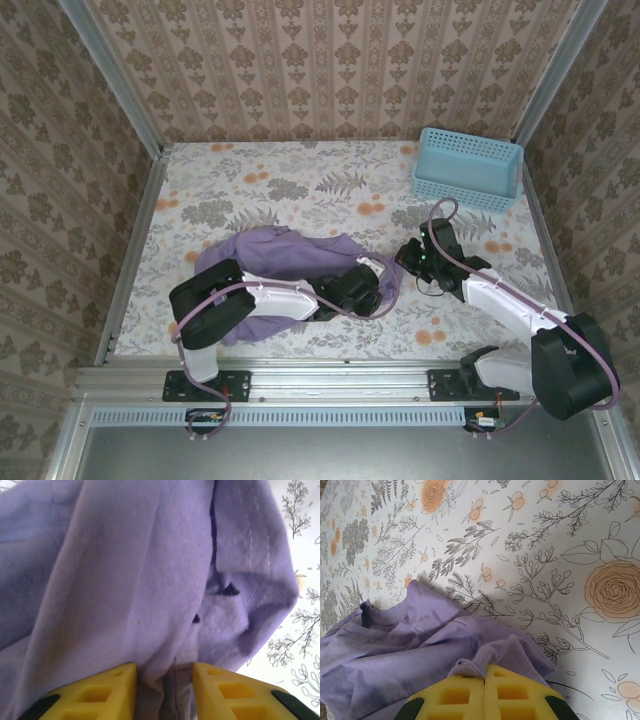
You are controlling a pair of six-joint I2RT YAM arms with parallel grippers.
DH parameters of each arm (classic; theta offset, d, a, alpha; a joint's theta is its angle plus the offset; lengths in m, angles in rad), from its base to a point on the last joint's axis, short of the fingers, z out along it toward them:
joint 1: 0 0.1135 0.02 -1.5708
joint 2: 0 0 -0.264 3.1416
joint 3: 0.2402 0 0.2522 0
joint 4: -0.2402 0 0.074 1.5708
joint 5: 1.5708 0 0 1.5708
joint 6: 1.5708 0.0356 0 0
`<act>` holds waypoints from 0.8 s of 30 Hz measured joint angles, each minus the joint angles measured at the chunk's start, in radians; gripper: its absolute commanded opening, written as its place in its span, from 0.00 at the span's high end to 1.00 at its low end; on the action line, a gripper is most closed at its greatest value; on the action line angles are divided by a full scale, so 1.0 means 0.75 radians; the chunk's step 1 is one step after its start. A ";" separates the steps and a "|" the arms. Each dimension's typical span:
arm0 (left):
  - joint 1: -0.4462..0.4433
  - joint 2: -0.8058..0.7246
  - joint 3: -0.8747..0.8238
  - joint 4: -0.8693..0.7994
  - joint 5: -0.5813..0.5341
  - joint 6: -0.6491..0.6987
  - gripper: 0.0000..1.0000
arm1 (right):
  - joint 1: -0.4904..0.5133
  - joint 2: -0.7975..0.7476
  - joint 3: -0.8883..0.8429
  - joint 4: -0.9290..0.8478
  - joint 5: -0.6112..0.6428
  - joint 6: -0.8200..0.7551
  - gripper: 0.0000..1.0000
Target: Fold the inside-out t-shirt
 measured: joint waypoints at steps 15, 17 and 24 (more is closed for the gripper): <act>-0.030 0.036 0.109 -0.051 -0.072 0.021 0.57 | 0.000 -0.016 -0.020 0.020 0.000 0.030 1.00; -0.027 0.058 0.124 -0.068 -0.083 0.020 0.58 | 0.000 -0.027 -0.020 0.019 0.000 0.030 1.00; -0.018 0.112 0.144 -0.121 -0.093 0.013 0.70 | 0.000 -0.050 -0.022 0.018 0.000 0.031 1.00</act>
